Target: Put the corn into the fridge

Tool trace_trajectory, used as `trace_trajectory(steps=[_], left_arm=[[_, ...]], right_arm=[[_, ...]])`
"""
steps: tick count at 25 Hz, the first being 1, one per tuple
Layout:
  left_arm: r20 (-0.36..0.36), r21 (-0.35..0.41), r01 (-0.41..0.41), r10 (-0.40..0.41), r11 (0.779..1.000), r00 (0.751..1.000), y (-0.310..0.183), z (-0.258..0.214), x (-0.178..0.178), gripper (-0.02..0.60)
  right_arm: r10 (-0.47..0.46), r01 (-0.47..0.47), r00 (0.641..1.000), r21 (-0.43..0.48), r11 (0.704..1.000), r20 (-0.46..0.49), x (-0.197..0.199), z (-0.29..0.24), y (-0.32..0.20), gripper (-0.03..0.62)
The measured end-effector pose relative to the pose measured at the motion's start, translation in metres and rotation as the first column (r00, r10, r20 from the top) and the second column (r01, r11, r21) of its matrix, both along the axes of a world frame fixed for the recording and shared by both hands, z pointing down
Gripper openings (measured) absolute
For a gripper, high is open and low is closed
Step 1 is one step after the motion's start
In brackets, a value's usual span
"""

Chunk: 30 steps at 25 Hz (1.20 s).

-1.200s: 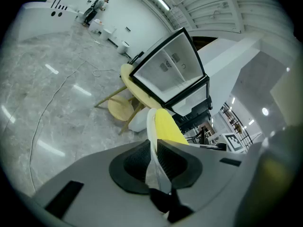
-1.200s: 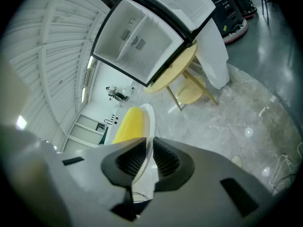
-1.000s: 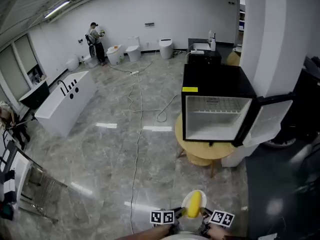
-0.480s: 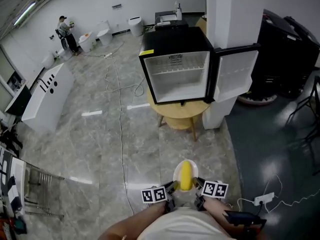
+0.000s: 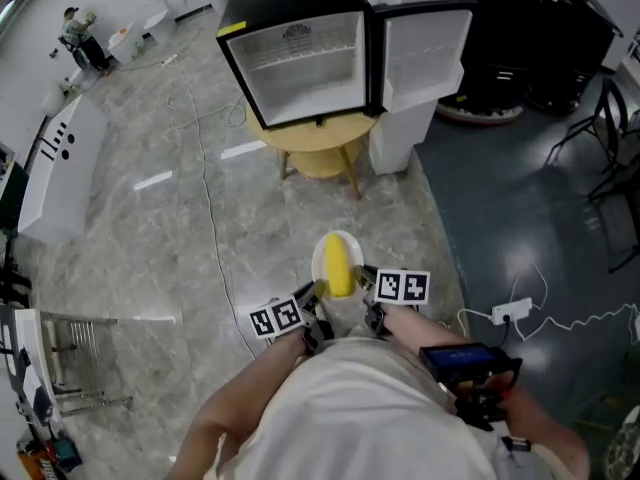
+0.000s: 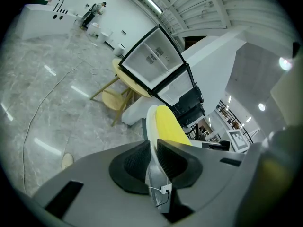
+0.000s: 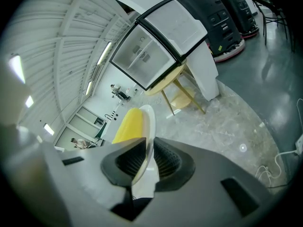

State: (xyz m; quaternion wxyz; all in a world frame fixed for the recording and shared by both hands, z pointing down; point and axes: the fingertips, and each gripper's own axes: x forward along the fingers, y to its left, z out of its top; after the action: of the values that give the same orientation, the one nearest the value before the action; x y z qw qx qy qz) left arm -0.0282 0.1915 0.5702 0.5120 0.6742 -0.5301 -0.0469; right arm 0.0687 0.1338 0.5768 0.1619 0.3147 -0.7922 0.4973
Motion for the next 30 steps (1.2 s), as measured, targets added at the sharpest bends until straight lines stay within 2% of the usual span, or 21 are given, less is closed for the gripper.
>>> trace_trajectory(steps=[10,14,30], left_arm=[[0.009,0.01,0.018,-0.018,1.0,1.0,0.003,-0.006,0.002,0.051],[0.007,0.001,0.006,-0.006,1.0,1.0,0.004,0.0,0.01,0.051],[0.027,-0.01,-0.011,0.012,1.0,1.0,0.003,0.002,0.007,0.051]], right_arm=[[-0.019,0.019,1.0,0.006,1.0,0.009,-0.004,-0.008,0.005,0.052],[-0.005,0.005,1.0,-0.006,1.0,0.009,0.005,-0.002,0.008,0.052],[0.024,-0.023,0.999,-0.024,0.999,0.027,0.004,0.001,0.012,0.052]])
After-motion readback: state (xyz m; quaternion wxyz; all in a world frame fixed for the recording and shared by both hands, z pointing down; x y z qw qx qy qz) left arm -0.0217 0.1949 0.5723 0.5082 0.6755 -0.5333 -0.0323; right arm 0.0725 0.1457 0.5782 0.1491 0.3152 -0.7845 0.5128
